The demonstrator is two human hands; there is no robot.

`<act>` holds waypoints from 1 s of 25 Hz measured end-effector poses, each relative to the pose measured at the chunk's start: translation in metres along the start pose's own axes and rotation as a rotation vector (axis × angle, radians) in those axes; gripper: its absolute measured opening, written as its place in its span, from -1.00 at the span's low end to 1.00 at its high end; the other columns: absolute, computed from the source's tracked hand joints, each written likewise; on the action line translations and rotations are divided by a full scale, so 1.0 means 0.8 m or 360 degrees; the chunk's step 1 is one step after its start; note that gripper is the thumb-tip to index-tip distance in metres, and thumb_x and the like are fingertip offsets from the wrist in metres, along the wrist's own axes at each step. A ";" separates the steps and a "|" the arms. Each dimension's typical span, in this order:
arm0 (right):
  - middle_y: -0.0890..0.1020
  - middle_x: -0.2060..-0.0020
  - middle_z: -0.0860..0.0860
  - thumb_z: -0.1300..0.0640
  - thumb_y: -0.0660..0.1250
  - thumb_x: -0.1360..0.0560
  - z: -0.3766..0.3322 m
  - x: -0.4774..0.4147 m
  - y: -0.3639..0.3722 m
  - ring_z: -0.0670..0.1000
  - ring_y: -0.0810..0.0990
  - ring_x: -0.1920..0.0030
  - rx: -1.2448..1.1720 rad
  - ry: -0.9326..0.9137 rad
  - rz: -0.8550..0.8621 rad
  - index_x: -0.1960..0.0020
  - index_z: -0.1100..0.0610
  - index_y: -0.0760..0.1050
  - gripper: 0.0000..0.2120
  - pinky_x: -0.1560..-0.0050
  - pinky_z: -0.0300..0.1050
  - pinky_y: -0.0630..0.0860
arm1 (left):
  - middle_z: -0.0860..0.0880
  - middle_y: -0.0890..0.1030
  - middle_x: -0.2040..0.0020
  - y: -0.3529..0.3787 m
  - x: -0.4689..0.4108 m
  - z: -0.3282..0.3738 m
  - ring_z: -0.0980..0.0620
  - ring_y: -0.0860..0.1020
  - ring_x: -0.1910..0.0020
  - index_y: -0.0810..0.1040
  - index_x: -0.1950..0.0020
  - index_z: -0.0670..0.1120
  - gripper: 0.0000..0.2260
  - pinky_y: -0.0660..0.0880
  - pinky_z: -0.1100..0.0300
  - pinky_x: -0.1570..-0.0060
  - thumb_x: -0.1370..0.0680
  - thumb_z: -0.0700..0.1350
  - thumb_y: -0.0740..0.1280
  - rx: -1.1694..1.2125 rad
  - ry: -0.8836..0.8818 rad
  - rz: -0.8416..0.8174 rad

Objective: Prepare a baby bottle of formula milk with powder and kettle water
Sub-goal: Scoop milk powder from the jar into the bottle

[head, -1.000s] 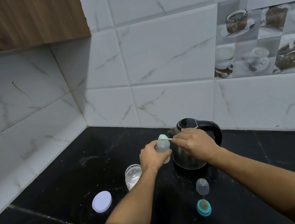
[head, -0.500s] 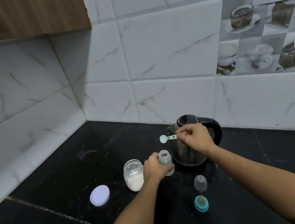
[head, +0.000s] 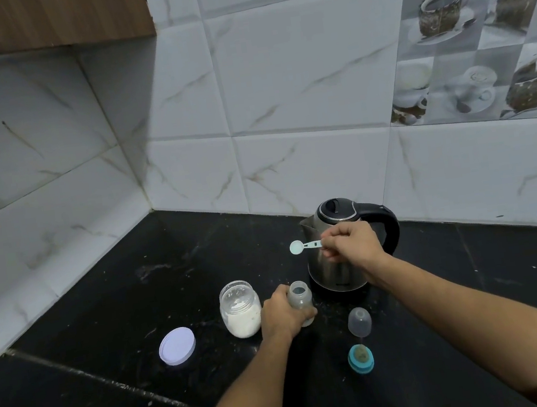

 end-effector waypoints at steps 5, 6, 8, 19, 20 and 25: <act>0.72 0.31 0.16 0.38 0.42 -0.49 -0.006 -0.006 -0.003 0.03 0.68 0.31 0.0007 -0.0009 0.0017 0.19 0.21 0.69 -0.85 0.17 -0.05 0.67 | 0.01 0.58 -0.39 -0.003 -0.003 0.004 -0.04 0.53 -0.39 0.37 -0.56 0.01 0.03 0.48 0.01 -0.39 -0.18 0.24 0.68 0.0020 0.0008 -0.0144; 0.72 0.31 0.16 0.38 0.42 -0.49 -0.008 -0.007 -0.003 0.03 0.68 0.31 -0.0002 -0.0012 0.0022 0.18 0.21 0.69 -0.86 0.19 -0.07 0.66 | 0.00 0.50 -0.50 -0.006 -0.002 0.008 -0.05 0.45 -0.49 0.24 -0.65 -0.01 0.17 0.42 0.02 -0.46 -0.16 0.27 0.69 0.0040 0.0011 -0.0187; 0.71 0.31 0.14 0.36 0.42 -0.50 -0.016 -0.007 0.000 0.03 0.67 0.32 -0.0023 -0.0022 0.0034 0.17 0.21 0.69 -0.87 0.19 -0.08 0.66 | -0.02 0.37 -0.61 -0.017 0.000 0.018 -0.04 0.35 -0.58 0.05 -0.71 -0.01 0.33 0.36 0.03 -0.51 -0.13 0.31 0.70 0.0098 0.0043 -0.0232; 0.74 0.24 0.10 0.30 0.38 -0.52 -0.084 -0.012 0.025 -0.01 0.70 0.34 -0.0183 -0.0114 0.0305 0.15 0.16 0.69 -0.86 0.14 -0.09 0.71 | 0.14 0.43 -0.56 -0.139 0.011 0.068 0.14 0.43 -0.49 0.13 -0.70 0.07 -0.02 0.32 0.05 -0.50 -0.43 0.58 0.23 0.0495 0.0326 0.0391; 0.74 0.26 0.09 0.29 0.38 -0.52 -0.086 -0.012 0.029 0.00 0.70 0.33 -0.0146 -0.0125 0.0315 0.16 0.14 0.69 -0.85 0.13 -0.07 0.72 | 0.15 0.47 -0.53 -0.158 0.012 0.070 0.14 0.46 -0.47 0.17 -0.69 0.06 -0.17 0.31 0.10 -0.44 -0.54 0.48 0.19 0.0510 0.0338 0.0525; 0.73 0.36 0.10 0.25 0.37 -0.48 -0.082 -0.001 0.082 0.02 0.66 0.39 0.0163 -0.0187 0.0110 0.21 0.08 0.69 -0.83 0.16 -0.01 0.72 | 0.16 0.61 -0.32 -0.234 0.013 0.054 0.05 0.53 -0.35 0.33 -0.62 0.04 -0.41 0.29 0.13 -0.23 -0.68 0.31 0.11 0.0535 0.0201 0.0920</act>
Point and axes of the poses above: each hand's wrist, its own x-axis away from the middle knuckle, its own y-axis out of the palm, z = x × y, the point moved 5 cm from there along -x, towards the middle knuckle
